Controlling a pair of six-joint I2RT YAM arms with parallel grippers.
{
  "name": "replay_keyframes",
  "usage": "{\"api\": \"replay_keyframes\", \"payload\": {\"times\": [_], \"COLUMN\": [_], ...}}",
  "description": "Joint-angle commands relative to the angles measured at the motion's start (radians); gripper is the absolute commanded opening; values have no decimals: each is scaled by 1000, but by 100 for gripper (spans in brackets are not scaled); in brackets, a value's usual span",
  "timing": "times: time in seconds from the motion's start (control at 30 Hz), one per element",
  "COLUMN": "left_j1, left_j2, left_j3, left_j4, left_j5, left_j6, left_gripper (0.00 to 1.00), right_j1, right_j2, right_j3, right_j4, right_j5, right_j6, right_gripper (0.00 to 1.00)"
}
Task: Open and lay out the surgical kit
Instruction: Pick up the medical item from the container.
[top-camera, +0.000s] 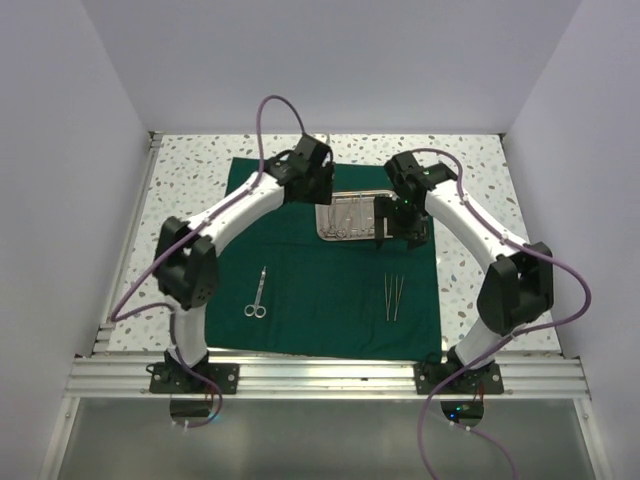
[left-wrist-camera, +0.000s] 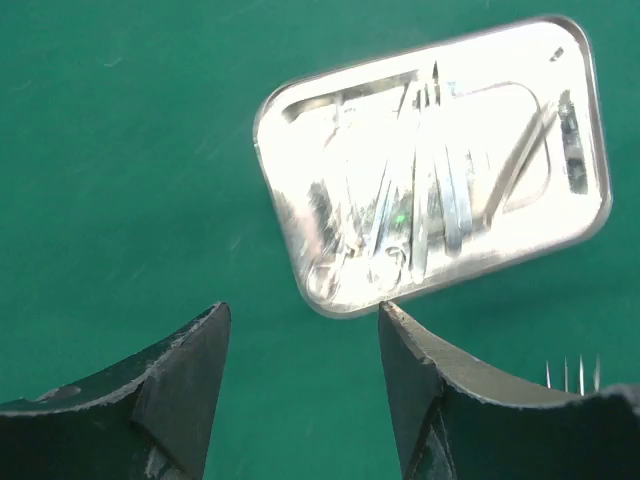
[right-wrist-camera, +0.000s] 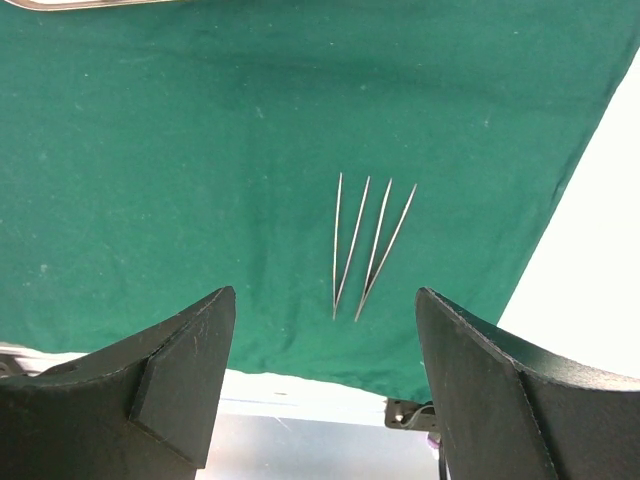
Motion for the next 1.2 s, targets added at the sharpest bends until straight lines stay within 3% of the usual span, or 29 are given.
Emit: {"api": "replay_keyframes", "payload": {"times": [0.0,0.33,0.63,0.8,1.03,1.17], "left_j1": [3,3,3,8,28,28], "left_j2": [168,498,587,699,764,735], "left_j3": [123,422,464,614,619,544], "left_j4": [1,-11,23,-69,-117,-123], "left_j5": [56,88,43,-43,-92,-86], "left_j6": [30,47,50,59,61,72], "left_gripper": [63,59,59,56,44,37], "right_j1": [-11,-48,-67,-70,-79,-85], "right_j2": [-65,-122,-76,-56,-35,-12], "right_j3": [-2,-44,13,42,59,71], "right_j4": [-29,-61,-84,-101,-106,-98], "right_j5": [15,32,35,42,50,39], "right_j6": [-15,-22,-31,-31,-29,-22], "right_gripper": [76,76,76,76,76,76]}}
